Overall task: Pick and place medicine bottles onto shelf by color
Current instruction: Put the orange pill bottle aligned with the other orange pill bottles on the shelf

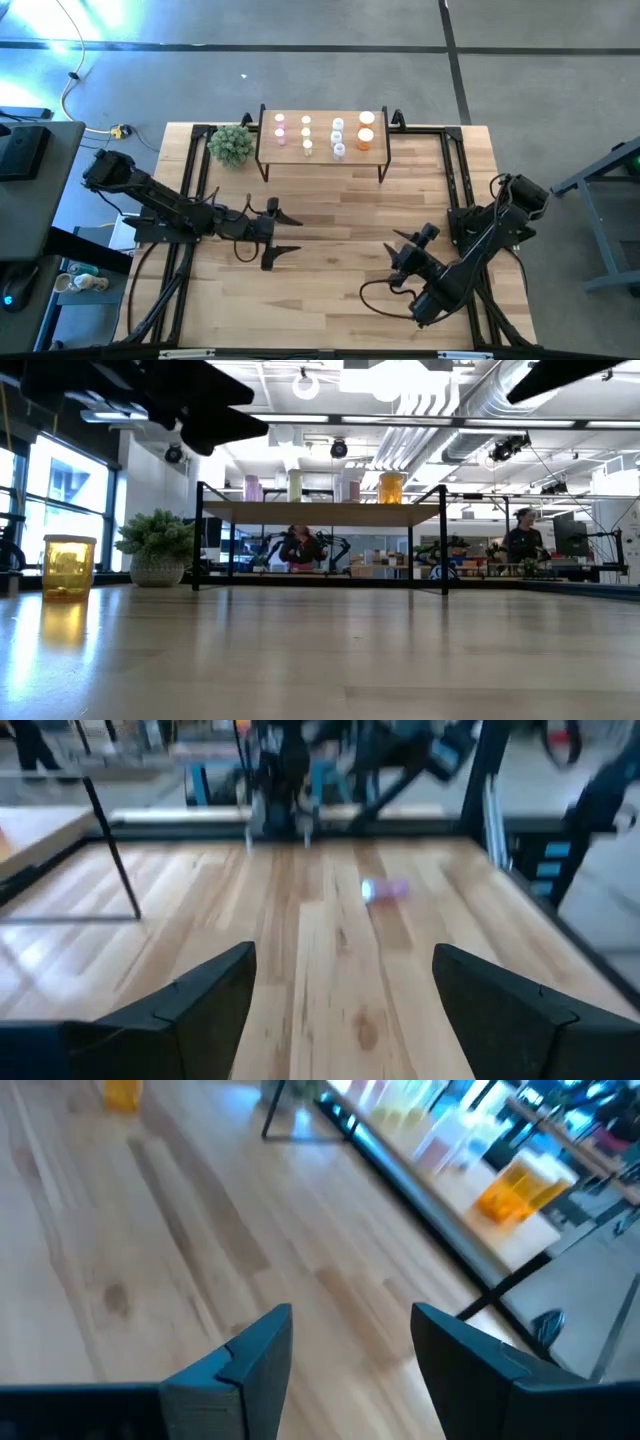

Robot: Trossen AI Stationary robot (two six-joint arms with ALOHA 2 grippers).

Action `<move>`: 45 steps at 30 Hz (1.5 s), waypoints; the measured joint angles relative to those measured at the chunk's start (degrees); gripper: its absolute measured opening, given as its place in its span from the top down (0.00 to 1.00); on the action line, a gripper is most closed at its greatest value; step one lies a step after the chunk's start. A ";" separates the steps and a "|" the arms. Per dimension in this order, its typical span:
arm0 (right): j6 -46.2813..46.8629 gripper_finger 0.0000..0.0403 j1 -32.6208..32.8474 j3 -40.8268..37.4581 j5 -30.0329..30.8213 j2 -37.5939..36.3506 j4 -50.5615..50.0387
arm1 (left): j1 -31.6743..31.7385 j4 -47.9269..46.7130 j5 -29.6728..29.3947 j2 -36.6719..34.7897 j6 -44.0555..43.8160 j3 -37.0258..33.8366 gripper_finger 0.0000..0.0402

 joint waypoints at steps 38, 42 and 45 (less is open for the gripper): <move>1.08 0.51 -0.07 0.45 1.12 0.00 0.90 | -27.94 -80.73 -17.18 -5.16 -77.65 14.38 0.26; 1.06 0.51 -0.07 0.45 1.12 0.00 0.95 | -29.39 -80.98 -14.44 -1.93 -86.76 13.05 0.26; 0.72 0.51 -0.09 0.45 1.14 0.00 0.99 | -29.85 -81.38 -13.06 0.27 -90.41 13.03 0.26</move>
